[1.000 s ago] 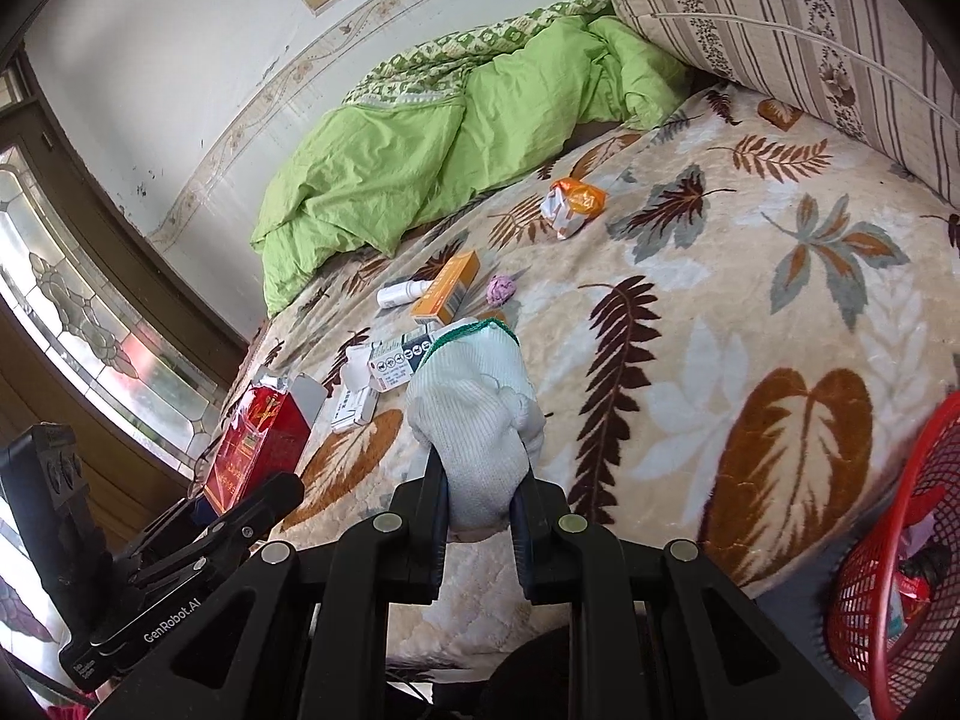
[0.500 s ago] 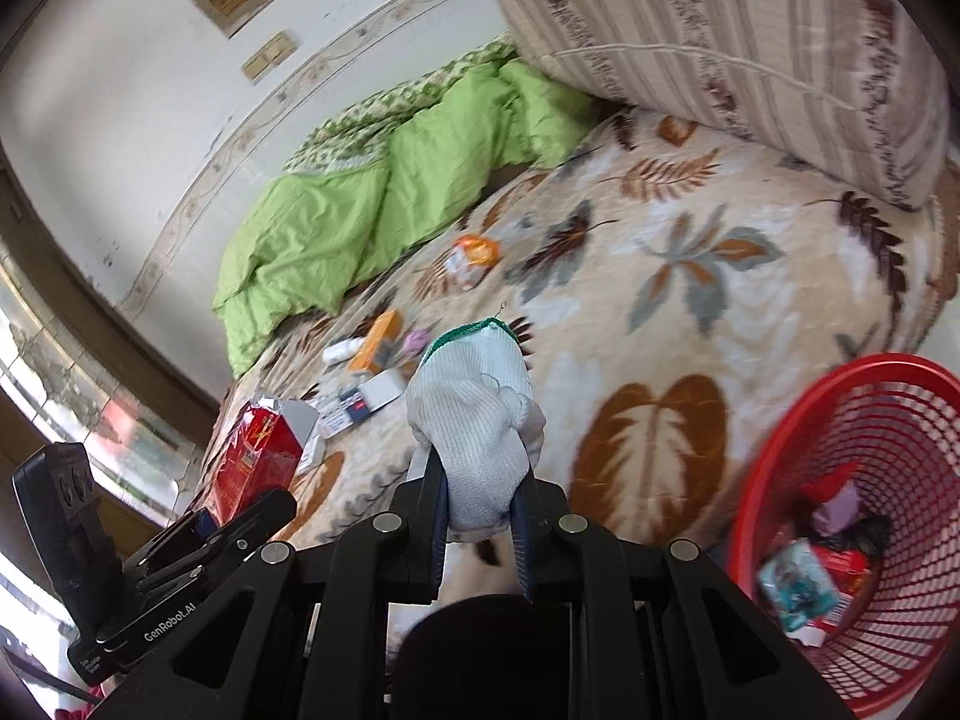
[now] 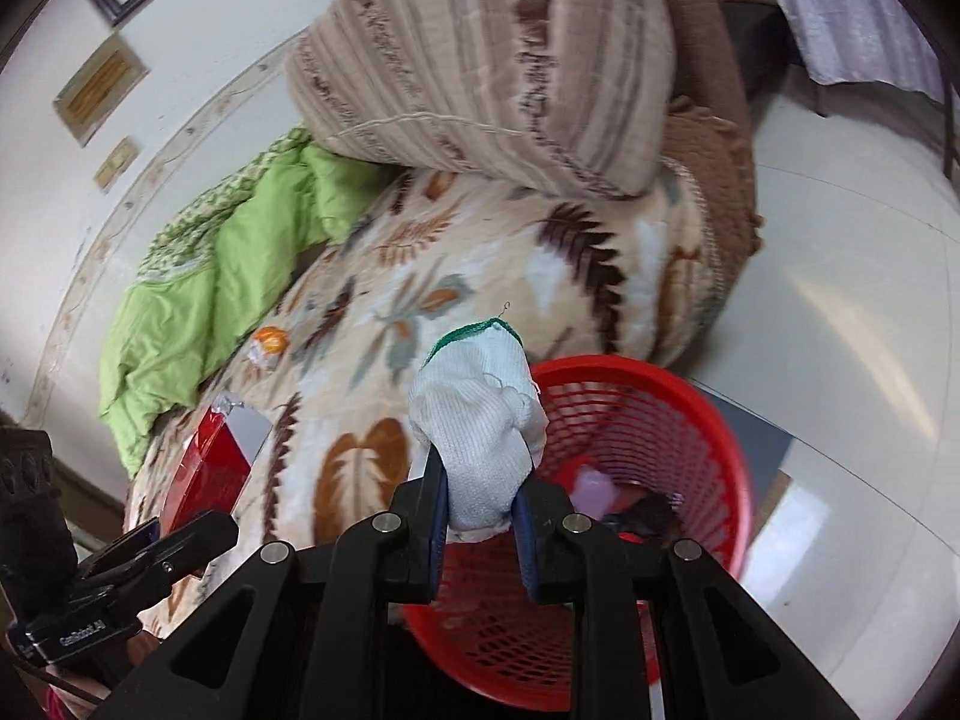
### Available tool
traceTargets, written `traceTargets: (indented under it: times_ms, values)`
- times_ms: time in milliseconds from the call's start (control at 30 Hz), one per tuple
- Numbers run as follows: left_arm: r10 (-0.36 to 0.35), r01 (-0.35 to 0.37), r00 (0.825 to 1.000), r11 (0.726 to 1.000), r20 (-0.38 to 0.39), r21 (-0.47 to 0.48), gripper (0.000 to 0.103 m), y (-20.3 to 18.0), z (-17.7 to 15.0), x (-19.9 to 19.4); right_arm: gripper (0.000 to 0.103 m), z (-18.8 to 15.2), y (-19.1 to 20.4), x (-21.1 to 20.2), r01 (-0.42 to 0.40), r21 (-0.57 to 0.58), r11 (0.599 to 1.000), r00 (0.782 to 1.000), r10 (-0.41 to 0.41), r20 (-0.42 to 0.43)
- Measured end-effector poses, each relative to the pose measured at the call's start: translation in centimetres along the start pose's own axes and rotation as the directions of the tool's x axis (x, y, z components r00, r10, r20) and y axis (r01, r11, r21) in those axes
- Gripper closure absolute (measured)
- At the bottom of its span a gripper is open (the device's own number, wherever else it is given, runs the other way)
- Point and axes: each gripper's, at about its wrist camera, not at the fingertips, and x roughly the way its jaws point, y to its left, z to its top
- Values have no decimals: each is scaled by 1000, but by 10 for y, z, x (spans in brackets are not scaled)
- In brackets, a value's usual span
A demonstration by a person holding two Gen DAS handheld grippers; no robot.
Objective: Collect trash
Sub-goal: 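Open both tools over the red basket to drop the pack and cloth, then grasp the white tablet box with the left tool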
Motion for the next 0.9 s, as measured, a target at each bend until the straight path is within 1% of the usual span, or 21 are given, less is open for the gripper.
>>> traceTargets:
  times_ms: [33,67,100,200,267,400,433,500,600,667,767,833,900]
  values:
    - [-3,3,1000,1000,-20,7,43,-4,1,9,76,0,-7,1,31,10,999,1000,-31,-7]
    - [-4,4,999,1000,-34,11,42,-7,2,16,66,0,-12,2,50,22,998,999,-50,-16]
    - [-2,2,999,1000,-40,10,42,-9,2,20,62,0,-18,2,59,39,997,998,-59,-20]
    - [-6,6,999,1000,-34,-5,41,-5,-1,17,62,0,-30,-2,60,70,996,998,-59,-7]
    - [12,-12,1000,1000,-18,-22,41,3,-4,8,62,3,-31,-4,58,66,996,998,-59,3]
    - [60,-59,998,996,19,-61,38,25,-14,-14,61,6,-20,3,24,46,999,1000,-23,-8]
    - [93,-91,995,993,33,-76,37,34,-19,-23,61,6,-13,7,10,34,999,1000,-9,-16]
    - [126,-121,991,988,43,-100,37,48,-25,-33,60,5,1,14,-13,5,1000,1000,13,-28]
    - [195,-185,979,972,64,-146,37,74,-38,-57,60,1,35,29,-61,-63,996,997,57,-59]
    - [222,-206,972,962,77,-181,37,92,-45,-69,60,-4,55,39,-96,-100,990,992,87,-87]
    - [270,-242,959,939,91,-245,37,121,-57,-92,60,-12,91,53,-146,-165,975,984,126,-127]
    - [302,-265,948,923,97,-281,37,140,-65,-106,60,-19,117,64,-188,-209,960,974,156,-162]
    - [346,-295,932,896,106,-333,37,163,-76,-124,60,-25,145,76,-230,-246,942,962,182,-201]
